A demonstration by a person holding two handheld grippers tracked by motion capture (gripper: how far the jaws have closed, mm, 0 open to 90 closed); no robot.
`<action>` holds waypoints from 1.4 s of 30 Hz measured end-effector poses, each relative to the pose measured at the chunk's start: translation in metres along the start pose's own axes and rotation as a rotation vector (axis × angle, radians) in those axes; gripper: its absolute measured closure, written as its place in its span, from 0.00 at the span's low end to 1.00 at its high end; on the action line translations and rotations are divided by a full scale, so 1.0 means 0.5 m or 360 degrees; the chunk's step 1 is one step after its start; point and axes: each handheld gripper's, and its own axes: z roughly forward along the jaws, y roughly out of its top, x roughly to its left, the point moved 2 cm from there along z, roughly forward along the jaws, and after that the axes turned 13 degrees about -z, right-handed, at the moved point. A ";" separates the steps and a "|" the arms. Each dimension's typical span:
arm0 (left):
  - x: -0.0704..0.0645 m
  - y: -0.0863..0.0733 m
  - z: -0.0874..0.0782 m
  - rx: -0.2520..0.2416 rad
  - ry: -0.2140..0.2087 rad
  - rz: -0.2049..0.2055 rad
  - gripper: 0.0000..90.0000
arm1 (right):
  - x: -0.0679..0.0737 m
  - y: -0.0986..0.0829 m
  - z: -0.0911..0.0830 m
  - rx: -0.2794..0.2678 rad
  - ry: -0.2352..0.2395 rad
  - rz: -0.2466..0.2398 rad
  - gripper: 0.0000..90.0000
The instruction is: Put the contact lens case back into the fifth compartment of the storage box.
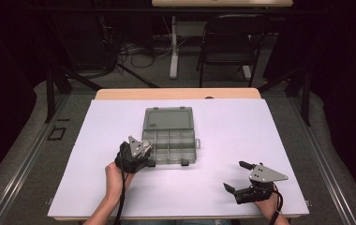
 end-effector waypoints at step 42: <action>-0.003 -0.004 0.005 0.0049 -0.0001 0.0019 0.37 | 0.001 0.002 -0.004 -0.0013 0.0007 -0.0003 0.02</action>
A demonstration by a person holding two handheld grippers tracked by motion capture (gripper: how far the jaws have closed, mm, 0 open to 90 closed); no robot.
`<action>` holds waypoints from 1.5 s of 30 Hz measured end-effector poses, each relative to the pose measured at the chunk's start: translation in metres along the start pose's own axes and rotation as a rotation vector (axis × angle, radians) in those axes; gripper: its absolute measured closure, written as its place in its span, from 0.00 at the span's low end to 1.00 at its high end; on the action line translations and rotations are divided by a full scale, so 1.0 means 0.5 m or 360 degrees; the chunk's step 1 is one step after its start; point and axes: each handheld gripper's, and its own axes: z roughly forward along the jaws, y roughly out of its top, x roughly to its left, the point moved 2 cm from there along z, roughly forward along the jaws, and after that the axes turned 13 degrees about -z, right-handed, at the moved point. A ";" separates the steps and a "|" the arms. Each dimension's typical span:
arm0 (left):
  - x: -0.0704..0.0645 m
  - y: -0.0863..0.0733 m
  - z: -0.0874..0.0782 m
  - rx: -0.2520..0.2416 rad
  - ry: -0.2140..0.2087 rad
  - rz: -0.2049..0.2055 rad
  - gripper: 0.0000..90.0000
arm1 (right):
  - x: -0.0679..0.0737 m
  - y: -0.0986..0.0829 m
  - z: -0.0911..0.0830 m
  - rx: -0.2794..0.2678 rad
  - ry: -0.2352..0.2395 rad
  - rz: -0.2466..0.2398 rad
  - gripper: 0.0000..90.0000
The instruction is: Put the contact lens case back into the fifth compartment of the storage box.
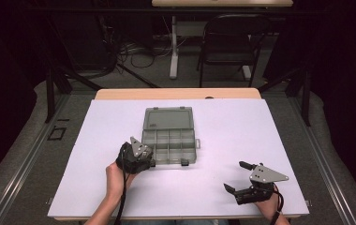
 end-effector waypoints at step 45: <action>0.034 -0.061 -0.140 -0.0248 -0.0108 -0.0089 0.00 | 0.001 0.002 0.000 0.0001 0.0010 -0.0011 0.02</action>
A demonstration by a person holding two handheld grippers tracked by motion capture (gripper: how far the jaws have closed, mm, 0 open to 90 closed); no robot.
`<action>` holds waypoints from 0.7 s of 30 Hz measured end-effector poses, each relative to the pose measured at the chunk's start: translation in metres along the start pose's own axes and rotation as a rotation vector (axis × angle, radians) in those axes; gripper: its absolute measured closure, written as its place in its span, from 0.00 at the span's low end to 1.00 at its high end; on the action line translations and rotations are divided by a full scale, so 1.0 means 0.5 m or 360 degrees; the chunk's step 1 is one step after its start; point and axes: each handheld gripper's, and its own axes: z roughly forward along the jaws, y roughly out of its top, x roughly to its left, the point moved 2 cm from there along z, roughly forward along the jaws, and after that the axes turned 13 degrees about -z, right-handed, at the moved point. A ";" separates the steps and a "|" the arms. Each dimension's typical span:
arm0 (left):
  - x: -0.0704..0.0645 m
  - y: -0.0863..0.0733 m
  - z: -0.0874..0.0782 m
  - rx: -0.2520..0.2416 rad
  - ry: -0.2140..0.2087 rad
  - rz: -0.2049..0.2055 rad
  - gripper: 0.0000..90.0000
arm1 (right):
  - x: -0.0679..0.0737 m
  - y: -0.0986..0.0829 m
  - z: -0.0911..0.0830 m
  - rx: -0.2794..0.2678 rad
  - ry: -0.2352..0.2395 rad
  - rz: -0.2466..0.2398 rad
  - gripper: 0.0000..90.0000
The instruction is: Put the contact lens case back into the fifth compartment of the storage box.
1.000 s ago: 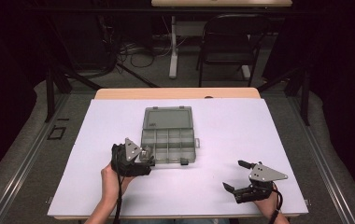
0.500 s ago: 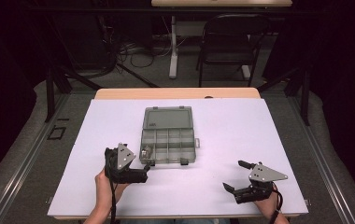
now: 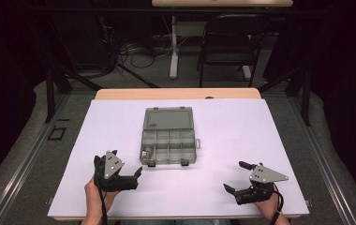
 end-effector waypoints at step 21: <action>0.039 -0.075 -0.012 0.0019 0.0070 -0.0022 0.00 | -0.002 -0.002 -0.003 0.0004 -0.0013 0.0003 0.02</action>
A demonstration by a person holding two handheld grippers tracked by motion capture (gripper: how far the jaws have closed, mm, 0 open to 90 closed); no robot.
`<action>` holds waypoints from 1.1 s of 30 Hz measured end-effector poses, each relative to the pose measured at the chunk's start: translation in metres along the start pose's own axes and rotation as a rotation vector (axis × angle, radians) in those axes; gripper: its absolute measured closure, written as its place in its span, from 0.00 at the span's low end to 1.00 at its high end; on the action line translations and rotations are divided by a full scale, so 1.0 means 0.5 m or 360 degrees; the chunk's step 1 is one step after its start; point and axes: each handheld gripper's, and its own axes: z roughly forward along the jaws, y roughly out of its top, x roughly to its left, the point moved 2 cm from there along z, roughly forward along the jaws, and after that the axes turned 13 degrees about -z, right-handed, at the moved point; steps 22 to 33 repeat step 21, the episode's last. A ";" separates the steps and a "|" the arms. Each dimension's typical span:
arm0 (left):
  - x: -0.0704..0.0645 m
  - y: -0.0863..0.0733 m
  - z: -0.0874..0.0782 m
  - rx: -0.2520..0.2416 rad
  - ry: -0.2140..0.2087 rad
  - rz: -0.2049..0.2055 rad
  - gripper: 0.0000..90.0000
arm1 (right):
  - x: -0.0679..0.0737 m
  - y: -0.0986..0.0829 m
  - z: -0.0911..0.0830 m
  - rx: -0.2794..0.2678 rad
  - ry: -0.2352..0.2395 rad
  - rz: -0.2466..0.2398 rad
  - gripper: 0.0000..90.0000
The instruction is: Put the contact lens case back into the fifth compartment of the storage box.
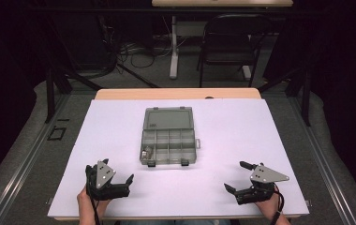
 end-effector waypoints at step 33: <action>0.011 -0.027 0.006 -0.0033 -0.0016 -0.0031 0.00 | 0.000 -0.002 0.002 0.0003 0.0011 0.0004 0.02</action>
